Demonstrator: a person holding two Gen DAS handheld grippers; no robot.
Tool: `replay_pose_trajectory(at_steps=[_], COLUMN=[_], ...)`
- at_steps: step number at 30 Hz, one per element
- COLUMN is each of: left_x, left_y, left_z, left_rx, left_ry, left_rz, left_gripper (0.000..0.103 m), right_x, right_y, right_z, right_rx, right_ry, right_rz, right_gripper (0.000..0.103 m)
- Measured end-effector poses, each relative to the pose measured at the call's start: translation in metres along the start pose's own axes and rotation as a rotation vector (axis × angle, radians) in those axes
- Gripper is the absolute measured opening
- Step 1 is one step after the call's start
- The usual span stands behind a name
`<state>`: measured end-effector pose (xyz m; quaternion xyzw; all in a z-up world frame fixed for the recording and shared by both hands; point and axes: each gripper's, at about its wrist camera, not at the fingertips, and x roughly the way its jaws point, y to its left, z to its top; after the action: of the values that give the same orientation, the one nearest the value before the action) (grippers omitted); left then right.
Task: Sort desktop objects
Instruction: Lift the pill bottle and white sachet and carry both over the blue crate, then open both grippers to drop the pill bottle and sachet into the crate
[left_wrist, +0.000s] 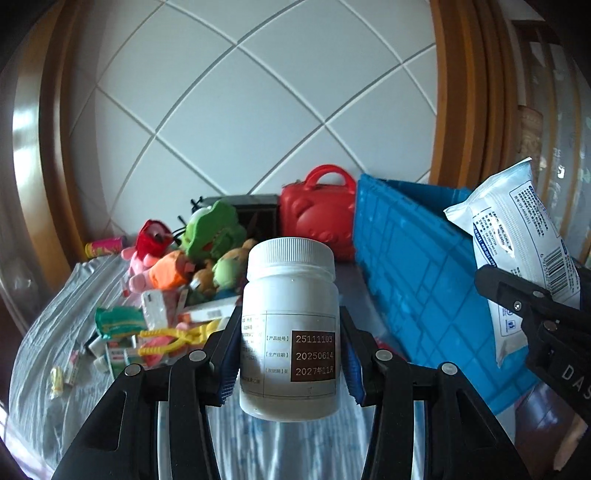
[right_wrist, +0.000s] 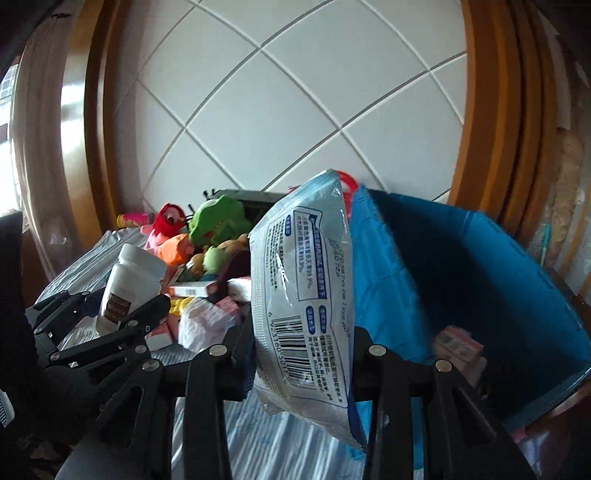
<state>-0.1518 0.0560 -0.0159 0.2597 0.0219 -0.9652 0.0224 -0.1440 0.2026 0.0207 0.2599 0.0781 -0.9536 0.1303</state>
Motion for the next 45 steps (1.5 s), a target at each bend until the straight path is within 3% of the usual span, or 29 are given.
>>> replay_pose_trajectory(at_steps=[9,14,18,23,29,33,36,38,45], left_x=[-0.004,0.014,0.045,0.069,0.072,0.067,0.068,0.068,0.068], left_y=[-0.185,-0.276,-0.329,-0.36,-0.375,-0.378,-0.379,-0.378,-0.375], left_z=[0.051,0.059,0.048,0.035,0.031,0.032,0.033,0.033,0.034], left_rx=[0.063,0.094,0.146,0.171,0.186,0.198,0.201,0.199,0.179], left_ry=[-0.128,-0.082,0.032,0.115,0.136,0.117,0.11,0.109,0.101], left_rz=[-0.084,-0.101,-0.094,-0.073,-0.061,-0.046,-0.036,-0.031,-0.022], left_gripper=[0.046,0.046,0.046,0.046,0.047,0.065,0.069,0.07,0.07], right_x=[-0.035,-0.028,-0.011,0.011,0.028,0.031,0.03,0.029,0.021], right_y=[-0.191,-0.277,-0.328,-0.366,-0.386,-0.39,-0.39,-0.391,-0.393], right_z=[-0.001,-0.016,-0.036,-0.053,-0.061,-0.063,-0.063,-0.062,-0.063], right_rx=[0.061,0.078,0.117,0.142,0.152,0.166,0.167,0.162,0.158], right_ry=[-0.088,-0.039,0.012,0.07,0.096,0.1,0.1,0.1,0.093], right_rz=[-0.117,-0.145,-0.144,-0.132,-0.111,-0.125,-0.135,-0.138,-0.142], right_gripper=[0.035,0.035,0.035,0.035,0.035,0.037,0.05,0.065,0.066])
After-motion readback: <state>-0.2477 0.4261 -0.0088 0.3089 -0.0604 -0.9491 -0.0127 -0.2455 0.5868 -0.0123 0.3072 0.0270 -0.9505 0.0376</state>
